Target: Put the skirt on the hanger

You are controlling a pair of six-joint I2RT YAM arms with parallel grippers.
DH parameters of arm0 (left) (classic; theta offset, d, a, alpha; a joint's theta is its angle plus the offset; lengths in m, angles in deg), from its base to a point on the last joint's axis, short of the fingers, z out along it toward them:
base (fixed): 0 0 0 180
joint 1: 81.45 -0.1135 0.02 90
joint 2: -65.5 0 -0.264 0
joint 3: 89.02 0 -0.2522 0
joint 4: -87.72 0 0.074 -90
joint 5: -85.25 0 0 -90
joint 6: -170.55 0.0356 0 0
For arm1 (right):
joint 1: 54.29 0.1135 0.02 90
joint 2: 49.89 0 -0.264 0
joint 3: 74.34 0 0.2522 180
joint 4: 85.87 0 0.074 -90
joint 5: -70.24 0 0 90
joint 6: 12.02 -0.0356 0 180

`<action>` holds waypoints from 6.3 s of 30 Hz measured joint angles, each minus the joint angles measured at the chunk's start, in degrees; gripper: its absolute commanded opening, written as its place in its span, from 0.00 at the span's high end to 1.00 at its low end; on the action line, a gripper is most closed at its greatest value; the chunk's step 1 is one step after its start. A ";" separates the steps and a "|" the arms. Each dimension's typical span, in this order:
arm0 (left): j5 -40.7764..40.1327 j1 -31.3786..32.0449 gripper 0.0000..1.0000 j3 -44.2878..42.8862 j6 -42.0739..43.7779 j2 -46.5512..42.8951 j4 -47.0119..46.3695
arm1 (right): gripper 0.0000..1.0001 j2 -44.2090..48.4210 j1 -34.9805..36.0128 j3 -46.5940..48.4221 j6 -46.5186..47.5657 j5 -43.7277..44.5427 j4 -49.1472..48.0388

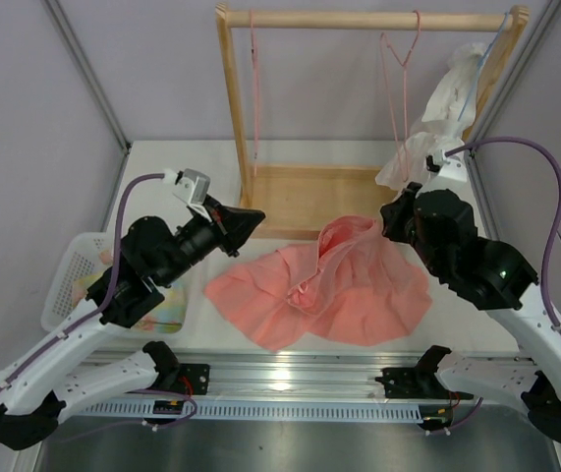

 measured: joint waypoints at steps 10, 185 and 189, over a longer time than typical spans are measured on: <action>5.73 7.23 0.92 7.87 -0.48 12.90 -3.26 | 1.00 0.57 0.57 -10.60 -2.19 -3.15 -2.05; 4.31 10.05 1.00 -2.69 -2.32 52.24 -6.58 | 1.00 2.43 1.09 -19.78 -4.09 -3.54 -6.12; 6.78 10.05 1.00 -2.69 -2.38 52.78 -6.62 | 1.00 2.43 1.09 -19.78 -4.09 -3.54 -6.10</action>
